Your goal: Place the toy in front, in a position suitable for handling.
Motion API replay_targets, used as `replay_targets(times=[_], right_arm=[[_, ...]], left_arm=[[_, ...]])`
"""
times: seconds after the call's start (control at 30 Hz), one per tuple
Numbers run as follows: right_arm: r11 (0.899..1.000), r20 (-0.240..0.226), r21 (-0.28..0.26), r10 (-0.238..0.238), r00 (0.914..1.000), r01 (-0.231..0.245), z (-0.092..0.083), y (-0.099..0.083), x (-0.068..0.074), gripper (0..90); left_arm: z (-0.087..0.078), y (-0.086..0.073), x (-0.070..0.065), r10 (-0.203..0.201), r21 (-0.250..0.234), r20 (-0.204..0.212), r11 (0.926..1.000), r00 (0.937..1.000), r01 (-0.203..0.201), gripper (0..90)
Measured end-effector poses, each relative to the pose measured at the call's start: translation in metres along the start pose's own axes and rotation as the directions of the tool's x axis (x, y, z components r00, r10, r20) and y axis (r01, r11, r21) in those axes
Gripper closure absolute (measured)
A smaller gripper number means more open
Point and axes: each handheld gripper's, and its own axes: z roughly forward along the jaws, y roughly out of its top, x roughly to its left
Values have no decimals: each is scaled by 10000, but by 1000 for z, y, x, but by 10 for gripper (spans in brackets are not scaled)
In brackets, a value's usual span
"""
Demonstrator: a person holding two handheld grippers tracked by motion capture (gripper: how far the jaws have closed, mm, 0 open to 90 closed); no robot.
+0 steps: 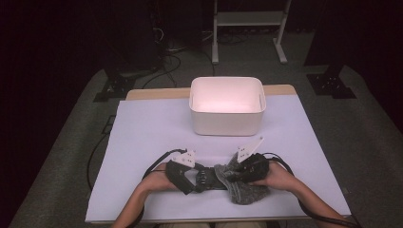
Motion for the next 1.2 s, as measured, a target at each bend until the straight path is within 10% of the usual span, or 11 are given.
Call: replay_targets(times=[0.4,0.6,1.2], right_arm=[[9997,-104,-85,-236,9997,235,3,-4,13,805],[9994,-53,-21,-338,9994,338,3,-4,16,805],[9999,-44,-34,150,9999,-151,-2,9,-9,801]], left_arm=[[-9,12,10,-1019,-187,128,9946,9947,1021,172],[0,14,17,-2133,261,702,9769,9745,2120,306],[1,16,14,-1805,289,604,9834,9817,1791,323]])
